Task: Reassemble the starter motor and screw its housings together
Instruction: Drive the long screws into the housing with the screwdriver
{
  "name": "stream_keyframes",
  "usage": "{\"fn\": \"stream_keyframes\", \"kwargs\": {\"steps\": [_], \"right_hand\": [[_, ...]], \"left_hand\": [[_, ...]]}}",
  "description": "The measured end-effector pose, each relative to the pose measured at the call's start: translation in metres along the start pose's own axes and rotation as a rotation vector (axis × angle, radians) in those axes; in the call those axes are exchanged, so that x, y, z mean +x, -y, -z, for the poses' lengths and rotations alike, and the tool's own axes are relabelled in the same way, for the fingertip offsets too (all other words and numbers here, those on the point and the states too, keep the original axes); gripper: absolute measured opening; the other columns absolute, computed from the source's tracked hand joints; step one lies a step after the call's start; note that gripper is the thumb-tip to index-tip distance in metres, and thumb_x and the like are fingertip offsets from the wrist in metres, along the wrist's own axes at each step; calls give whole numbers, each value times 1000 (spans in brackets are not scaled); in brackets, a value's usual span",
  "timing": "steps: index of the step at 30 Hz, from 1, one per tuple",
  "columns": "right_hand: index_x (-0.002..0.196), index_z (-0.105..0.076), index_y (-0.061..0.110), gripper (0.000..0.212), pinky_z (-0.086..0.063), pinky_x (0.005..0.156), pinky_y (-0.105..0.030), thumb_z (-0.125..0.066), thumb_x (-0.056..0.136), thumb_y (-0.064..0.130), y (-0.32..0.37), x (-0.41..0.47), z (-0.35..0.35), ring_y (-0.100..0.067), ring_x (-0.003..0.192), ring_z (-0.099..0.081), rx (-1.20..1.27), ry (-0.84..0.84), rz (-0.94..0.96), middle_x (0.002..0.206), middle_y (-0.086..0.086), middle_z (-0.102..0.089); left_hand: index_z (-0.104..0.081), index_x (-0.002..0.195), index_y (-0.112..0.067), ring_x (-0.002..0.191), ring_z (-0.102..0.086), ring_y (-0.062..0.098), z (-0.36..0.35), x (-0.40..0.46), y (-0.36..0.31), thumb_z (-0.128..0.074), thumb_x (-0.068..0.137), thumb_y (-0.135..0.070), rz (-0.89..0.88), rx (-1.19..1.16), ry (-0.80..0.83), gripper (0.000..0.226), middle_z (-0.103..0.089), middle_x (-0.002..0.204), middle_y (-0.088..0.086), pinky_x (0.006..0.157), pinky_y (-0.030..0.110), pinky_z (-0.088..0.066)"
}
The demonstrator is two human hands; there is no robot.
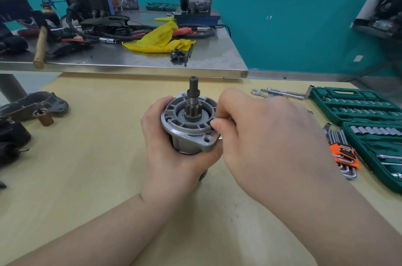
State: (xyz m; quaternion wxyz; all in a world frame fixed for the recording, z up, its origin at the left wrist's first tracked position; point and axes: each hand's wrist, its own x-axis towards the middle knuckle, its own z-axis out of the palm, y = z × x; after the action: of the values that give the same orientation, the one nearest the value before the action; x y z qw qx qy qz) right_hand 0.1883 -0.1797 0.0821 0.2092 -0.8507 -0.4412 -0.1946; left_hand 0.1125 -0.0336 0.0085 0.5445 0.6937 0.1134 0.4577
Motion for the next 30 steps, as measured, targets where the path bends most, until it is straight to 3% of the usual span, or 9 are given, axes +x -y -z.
{"fn": "stream_keyframes", "kwargs": {"steps": [2,7,9,12,14,20,22,27,30], "right_hand": [[94,-49,39,14,-54,59,-36,-44,96,52,6,12,7,-16,61,-61,79,-37,-1,66,13,-59],[91,-64,29,9,-51,56,-39,-67,92,38,2,12,41,-21,63,-59,252,-141,88,67,7,-64],[88,-72,26,6,-51,63,-40,-75,93,29,-7,16,48,-19,72,-64,407,-45,132,74,6,-69],[88,-78,20,7,-50,70,-38,-80,93,16,-24,18,43,-16,79,-63,444,50,224,81,10,-69],[88,-79,18,5,-50,69,-35,-78,91,14,-33,14,37,-15,79,-63,478,48,289,83,8,-67],[91,-80,13,3,-51,67,-38,-77,93,13,-39,9,32,-13,78,-62,560,41,369,85,6,-67],[91,-80,13,3,-51,67,-38,-77,92,14,-38,9,30,-13,78,-63,556,46,370,85,6,-67],[90,-81,17,4,-50,70,-30,-78,93,16,-33,10,29,-13,80,-64,467,57,397,87,5,-67],[91,-81,18,4,-50,70,-30,-78,93,19,-32,12,30,-11,81,-64,423,63,401,88,5,-67]], "left_hand": [[-40,145,-33,137,-60,33,2,0,2,-97,57,-37,7,7,9,105,-50,153,15,112,52,-51],[-40,145,-25,134,-62,28,4,1,3,-102,58,-22,-33,32,70,107,-55,148,13,107,39,-56],[-39,145,-21,134,-61,34,6,2,2,-100,59,-24,-81,11,129,105,-52,148,19,108,45,-55],[-39,143,-19,133,-59,44,5,3,1,-96,61,-30,-150,2,186,100,-51,143,29,108,58,-52],[-39,142,-18,132,-61,42,5,5,1,-95,61,-31,-160,-4,202,100,-51,142,30,107,56,-53],[-38,145,-14,124,-68,22,9,12,1,-94,60,-22,-158,-51,238,101,-60,139,7,99,22,-54],[-37,145,-12,123,-69,19,9,11,2,-94,61,-20,-164,-69,245,102,-62,136,-1,97,20,-55],[-36,145,-12,120,-72,26,6,9,2,-94,64,-14,-163,-112,248,99,-63,135,9,95,24,-57],[-36,145,-17,120,-72,27,8,11,3,-94,65,-14,-175,-120,251,99,-64,134,2,95,25,-57]]}}
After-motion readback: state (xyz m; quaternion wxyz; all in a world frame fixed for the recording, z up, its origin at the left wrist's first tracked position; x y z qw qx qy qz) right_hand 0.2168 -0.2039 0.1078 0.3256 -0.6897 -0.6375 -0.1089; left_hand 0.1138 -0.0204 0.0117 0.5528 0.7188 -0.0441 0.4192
